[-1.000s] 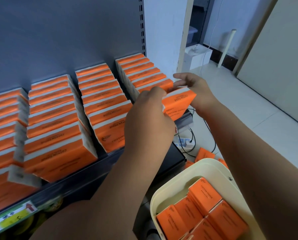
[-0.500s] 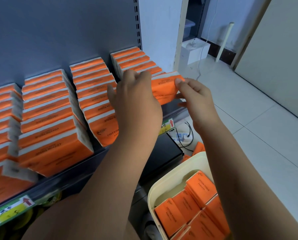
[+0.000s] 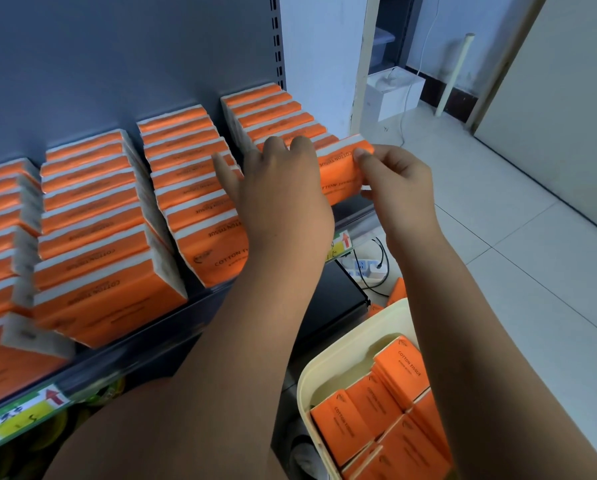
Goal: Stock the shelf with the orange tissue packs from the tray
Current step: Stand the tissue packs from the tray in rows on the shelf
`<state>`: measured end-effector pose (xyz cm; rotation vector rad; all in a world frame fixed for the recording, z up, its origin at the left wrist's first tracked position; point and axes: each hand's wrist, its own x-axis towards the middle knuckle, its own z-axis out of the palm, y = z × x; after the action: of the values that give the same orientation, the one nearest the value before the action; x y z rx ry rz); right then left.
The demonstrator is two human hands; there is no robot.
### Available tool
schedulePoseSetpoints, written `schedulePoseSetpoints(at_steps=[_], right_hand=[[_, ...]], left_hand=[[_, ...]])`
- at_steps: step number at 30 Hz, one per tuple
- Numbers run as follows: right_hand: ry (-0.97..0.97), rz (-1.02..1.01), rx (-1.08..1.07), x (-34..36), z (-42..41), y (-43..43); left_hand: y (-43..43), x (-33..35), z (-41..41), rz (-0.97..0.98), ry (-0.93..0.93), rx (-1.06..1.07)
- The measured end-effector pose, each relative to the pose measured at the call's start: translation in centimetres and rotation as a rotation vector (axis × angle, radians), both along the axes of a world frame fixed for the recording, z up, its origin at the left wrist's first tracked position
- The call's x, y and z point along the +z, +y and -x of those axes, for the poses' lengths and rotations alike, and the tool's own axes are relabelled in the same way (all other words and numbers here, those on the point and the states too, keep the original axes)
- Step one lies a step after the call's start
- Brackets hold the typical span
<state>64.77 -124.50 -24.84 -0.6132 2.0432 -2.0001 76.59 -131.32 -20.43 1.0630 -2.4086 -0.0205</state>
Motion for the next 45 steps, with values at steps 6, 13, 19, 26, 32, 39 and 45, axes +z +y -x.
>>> schedulePoseSetpoints(at_steps=[6, 13, 19, 26, 32, 39, 45], right_hand=[[-0.001, 0.019, -0.027, -1.0, 0.0, -0.4], [0.019, -0.046, -0.047, -1.5, 0.0, -0.6], [0.040, -0.071, -0.062, -1.6, 0.0, -1.0], [0.080, -0.120, -0.056, -1.8, -0.5, -0.9], [0.119, -0.125, -0.101, -1.9, -2.4, 1.0], [0.129, -0.153, -0.177, -3.6, -7.4, 7.7], [-0.005, -0.305, -0.225, -8.7, -12.1, 14.2]], left_hand=[[-0.6, -0.7, 0.1, -0.008, -0.062, 0.035], [-0.5, -0.8, 0.4, -0.025, -0.076, 0.028], [-0.3, -0.5, 0.4, -0.074, -0.054, 0.006], [-0.5, -1.2, 0.2, -0.012, -0.008, -0.049], [0.1, -1.0, -0.4, 0.043, 0.043, -0.097], [2.9, -2.6, -1.6, -0.024, 0.234, -0.541], [7.0, -7.1, -3.9, -0.195, 0.052, -0.794]])
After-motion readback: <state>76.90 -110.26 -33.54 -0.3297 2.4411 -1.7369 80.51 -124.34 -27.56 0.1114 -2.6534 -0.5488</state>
